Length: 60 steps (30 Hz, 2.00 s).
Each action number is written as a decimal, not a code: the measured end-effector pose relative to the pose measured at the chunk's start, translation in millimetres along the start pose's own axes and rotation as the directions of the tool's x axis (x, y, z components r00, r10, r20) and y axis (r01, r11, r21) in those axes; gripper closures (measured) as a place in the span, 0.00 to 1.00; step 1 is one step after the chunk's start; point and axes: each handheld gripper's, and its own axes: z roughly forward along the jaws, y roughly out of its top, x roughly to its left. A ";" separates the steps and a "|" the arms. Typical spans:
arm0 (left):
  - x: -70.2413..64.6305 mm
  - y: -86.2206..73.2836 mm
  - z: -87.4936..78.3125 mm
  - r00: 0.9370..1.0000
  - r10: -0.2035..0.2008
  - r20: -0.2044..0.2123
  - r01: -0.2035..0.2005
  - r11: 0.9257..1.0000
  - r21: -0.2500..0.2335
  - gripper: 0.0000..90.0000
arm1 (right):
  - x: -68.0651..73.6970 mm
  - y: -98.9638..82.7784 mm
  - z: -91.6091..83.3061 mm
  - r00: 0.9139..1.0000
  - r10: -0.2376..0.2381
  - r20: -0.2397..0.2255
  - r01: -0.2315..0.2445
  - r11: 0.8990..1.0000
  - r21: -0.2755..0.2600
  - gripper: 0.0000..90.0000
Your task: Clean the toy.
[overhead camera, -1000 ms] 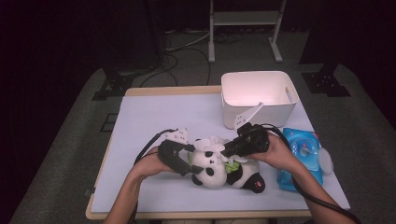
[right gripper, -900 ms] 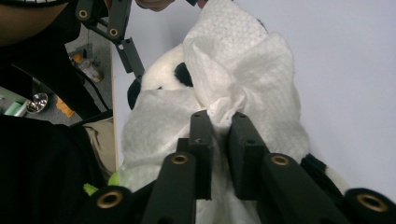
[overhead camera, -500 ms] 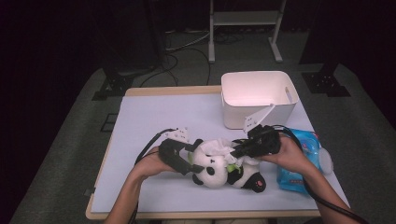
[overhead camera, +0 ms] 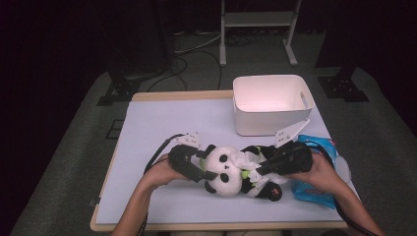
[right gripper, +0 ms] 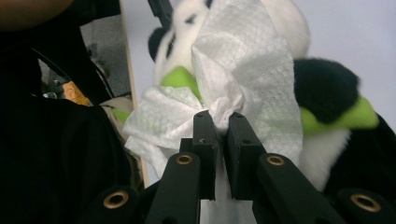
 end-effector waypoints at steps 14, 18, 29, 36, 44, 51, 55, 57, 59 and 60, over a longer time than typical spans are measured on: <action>2.3 -2.4 2.2 1.000 -0.021 -0.008 0.021 1.000 0.007 0.19 | 18.0 28.5 31.7 0.994 -0.089 -0.056 0.090 0.996 0.015 0.92; 1.6 -1.4 2.8 1.000 -0.023 -0.009 0.023 1.000 0.002 0.19 | 14.4 23.5 32.2 0.996 -0.088 -0.036 0.088 0.996 0.021 0.92; -4.8 3.5 4.8 0.999 0.027 -0.017 -0.028 1.000 -0.011 0.18 | 4.6 13.1 20.2 0.996 -0.070 0.053 0.069 0.997 0.016 0.93; -13.9 10.8 6.3 0.996 0.078 -0.037 -0.079 0.997 -0.017 0.18 | -6.9 7.5 9.1 0.996 -0.036 0.080 0.038 0.999 -0.020 0.93; -21.2 19.3 6.2 0.991 0.122 -0.059 -0.122 0.992 -0.004 0.18 | -18.2 3.2 4.6 0.997 -0.008 0.080 0.013 0.998 -0.056 0.93; -22.6 25.6 6.3 0.989 0.136 -0.061 -0.135 0.991 0.022 0.18 | -28.0 1.3 6.2 0.998 0.013 0.067 -0.007 0.996 -0.088 0.94; -24.7 30.4 6.9 0.986 0.152 -0.067 -0.150 0.988 0.026 0.18 | -30.6 0.6 5.5 0.998 0.010 0.067 -0.004 0.996 -0.091 0.94; -25.6 31.8 6.4 0.982 0.174 -0.072 -0.172 0.984 0.037 0.18 | -31.1 -0.6 4.6 0.998 0.016 0.067 -0.009 0.995 -0.096 0.94; -26.5 32.2 7.3 0.981 0.178 -0.079 -0.175 0.984 0.038 0.18 | -31.7 -2.6 4.2 0.998 0.016 0.063 -0.009 0.994 -0.105 0.94; -27.2 32.3 7.9 0.980 0.178 -0.085 -0.175 0.984 0.043 0.18 | -31.5 -3.3 4.1 0.998 0.019 0.062 -0.012 0.994 -0.108 0.94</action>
